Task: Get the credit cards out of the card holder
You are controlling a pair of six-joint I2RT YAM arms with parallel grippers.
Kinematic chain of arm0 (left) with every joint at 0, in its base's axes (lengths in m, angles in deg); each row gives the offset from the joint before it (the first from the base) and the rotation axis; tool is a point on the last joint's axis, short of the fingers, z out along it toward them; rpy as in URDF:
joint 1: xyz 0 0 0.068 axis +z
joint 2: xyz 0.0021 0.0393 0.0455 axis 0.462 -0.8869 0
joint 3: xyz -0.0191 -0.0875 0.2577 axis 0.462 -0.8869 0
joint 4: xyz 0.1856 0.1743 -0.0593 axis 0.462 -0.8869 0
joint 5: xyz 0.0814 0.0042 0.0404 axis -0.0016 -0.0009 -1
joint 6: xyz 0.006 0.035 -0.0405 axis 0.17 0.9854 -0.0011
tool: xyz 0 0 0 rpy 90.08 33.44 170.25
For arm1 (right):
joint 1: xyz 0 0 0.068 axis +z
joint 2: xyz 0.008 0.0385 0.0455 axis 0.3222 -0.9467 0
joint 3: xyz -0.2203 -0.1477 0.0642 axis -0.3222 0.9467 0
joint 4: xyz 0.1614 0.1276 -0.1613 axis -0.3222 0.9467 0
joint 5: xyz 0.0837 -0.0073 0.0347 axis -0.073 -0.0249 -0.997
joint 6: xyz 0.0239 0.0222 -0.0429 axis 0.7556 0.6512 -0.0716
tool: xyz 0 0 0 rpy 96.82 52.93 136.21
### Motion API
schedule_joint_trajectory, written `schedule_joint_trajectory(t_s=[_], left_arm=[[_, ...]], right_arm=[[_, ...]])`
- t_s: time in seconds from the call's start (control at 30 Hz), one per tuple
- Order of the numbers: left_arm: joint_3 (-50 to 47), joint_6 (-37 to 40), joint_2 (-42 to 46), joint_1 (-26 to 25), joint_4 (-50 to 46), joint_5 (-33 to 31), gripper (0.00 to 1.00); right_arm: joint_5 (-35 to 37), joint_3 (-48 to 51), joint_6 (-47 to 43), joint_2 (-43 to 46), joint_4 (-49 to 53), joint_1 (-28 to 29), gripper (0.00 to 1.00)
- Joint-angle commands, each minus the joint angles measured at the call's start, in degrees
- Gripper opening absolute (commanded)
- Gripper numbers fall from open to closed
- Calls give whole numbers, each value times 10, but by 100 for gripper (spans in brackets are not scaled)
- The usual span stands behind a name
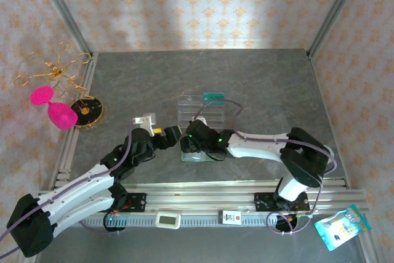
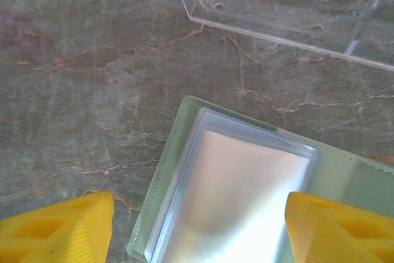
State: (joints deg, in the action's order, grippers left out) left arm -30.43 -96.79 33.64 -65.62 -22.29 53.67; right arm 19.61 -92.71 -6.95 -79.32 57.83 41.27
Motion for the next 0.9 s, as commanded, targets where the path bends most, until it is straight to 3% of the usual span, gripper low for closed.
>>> schedule_joint_trajectory(t_s=[0.0,0.23,0.53,0.73,0.87], left_arm=[[-4,16,22,2,-40,-28,99],[-21,16,66,2,-28,-38,99],[-25,22,69,2,-22,-30,99],[-32,17,57,2,-3,-8,82],[-43,9,17,3,35,31,63]], right_arm=[[44,-20,-3,-25,38,8,74],[52,-34,-4,-61,53,16,78],[54,-19,-10,-86,55,19,73],[57,11,-3,-69,35,18,54],[60,30,6,-59,17,19,36]])
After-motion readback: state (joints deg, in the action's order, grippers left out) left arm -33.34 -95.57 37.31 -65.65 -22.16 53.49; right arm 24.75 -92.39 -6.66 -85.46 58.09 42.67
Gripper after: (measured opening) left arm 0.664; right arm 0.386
